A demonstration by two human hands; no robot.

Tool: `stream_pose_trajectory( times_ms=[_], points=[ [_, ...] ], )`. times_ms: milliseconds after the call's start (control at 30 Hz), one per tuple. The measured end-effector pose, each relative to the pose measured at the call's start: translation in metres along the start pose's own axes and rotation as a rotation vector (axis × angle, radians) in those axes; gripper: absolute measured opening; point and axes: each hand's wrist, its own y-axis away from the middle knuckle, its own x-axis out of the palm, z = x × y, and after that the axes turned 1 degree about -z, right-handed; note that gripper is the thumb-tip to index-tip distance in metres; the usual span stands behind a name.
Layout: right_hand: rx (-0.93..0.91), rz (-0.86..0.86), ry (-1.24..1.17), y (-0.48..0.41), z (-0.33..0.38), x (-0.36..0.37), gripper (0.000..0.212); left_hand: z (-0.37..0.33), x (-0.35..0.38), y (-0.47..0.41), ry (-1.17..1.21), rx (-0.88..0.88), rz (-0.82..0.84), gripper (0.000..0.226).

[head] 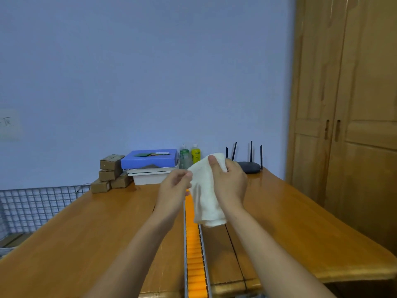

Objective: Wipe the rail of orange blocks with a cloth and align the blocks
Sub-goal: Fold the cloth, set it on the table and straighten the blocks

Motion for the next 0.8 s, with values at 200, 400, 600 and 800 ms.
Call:
stream_pose_trajectory(
  times_ms=[200,400,600,800],
  points=[
    [-0.119,0.215,0.113,0.019,0.013,0.013,0.035,-0.021,0.015,0.002,0.274,-0.168,0.103,0.041],
    [0.004,0.636,-0.16,0.025,0.022,-0.006,0.037,-0.015,-0.002,-0.002,0.385,-0.268,0.021,0.03],
    [0.093,0.243,-0.192,0.002,-0.001,-0.025,0.015,-0.019,-0.031,-0.009,0.465,-0.296,0.054,0.035],
    [0.539,0.582,-0.554,0.006,-0.01,-0.026,0.061,-0.03,-0.041,-0.013,0.449,-0.339,0.16,0.038]
  ],
)
